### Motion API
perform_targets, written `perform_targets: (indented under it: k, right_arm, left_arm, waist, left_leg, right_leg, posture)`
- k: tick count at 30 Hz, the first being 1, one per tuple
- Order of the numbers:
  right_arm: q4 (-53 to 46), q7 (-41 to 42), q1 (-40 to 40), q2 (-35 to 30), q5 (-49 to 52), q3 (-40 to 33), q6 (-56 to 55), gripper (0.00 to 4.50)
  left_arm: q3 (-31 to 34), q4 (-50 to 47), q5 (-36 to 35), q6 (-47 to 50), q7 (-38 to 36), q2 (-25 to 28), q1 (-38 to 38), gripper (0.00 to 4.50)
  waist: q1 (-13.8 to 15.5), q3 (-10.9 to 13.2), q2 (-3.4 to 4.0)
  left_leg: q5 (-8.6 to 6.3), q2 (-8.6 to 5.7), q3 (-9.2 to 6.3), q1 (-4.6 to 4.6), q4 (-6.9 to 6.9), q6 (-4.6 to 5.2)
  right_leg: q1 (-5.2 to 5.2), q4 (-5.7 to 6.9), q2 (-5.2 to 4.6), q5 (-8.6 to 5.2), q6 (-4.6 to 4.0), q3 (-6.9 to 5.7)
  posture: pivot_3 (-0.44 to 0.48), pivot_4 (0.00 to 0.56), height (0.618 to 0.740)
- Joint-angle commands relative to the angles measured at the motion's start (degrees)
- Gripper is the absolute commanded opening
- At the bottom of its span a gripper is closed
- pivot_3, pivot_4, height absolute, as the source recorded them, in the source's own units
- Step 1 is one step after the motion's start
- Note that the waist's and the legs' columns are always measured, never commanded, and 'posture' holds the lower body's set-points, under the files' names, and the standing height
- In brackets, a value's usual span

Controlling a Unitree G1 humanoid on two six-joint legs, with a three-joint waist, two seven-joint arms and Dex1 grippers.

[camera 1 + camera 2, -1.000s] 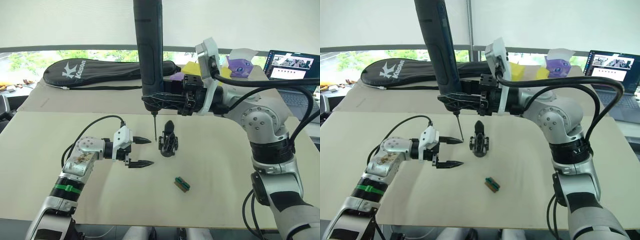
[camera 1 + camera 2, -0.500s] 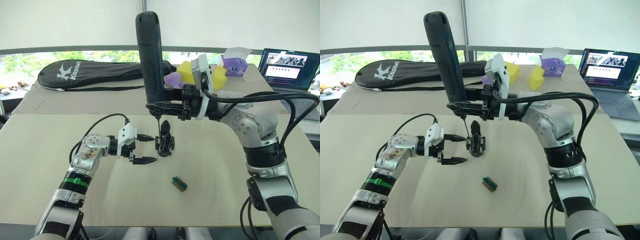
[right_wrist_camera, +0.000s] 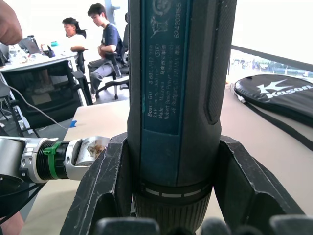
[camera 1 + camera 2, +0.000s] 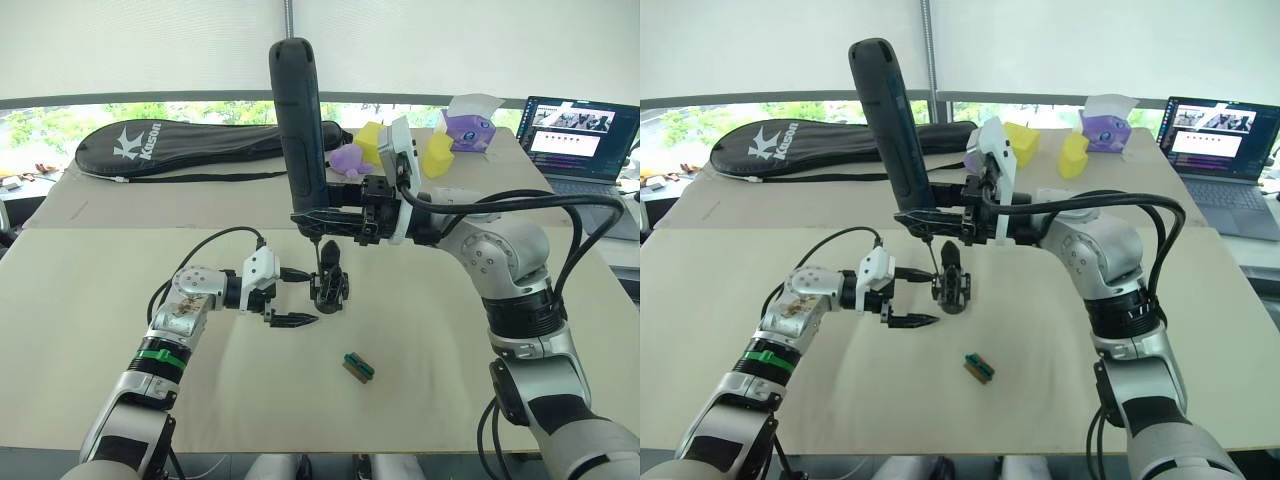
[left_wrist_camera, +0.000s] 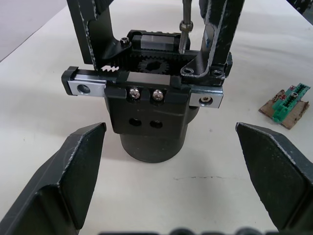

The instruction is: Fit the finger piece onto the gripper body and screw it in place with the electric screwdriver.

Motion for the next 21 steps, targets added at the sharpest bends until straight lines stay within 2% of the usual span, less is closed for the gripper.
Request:
perform_targets:
  k: [1,21]
  right_arm:
    - [-2.6,0.7,-0.8,0.2,0.2,-2.0,-1.6,1.91]
    - [-4.1,0.5,-0.3,0.4,1.0,-2.5,0.2,1.91]
  left_arm:
    - [0.4,-1.1,0.0,-1.3,-0.3,0.1,-0.9,4.5]
    - [0.4,-1.2,0.3,-2.0,0.2,-0.3,-1.2,4.5]
  waist:
    - [0.0,0.0,0.0]
    - [0.0,0.0,0.0]
  left_leg:
    - [0.0,0.0,0.0,0.0,0.0,0.0]
    - [0.0,0.0,0.01,-0.04,0.0,0.0]
  right_leg:
    - [0.0,0.0,0.0,0.0,0.0,0.01]
    - [-0.07,0.04,-0.03,0.0,0.0,0.1]
  posture:
    - [0.0,0.15,0.737]
    - [0.0,0.15,0.737]
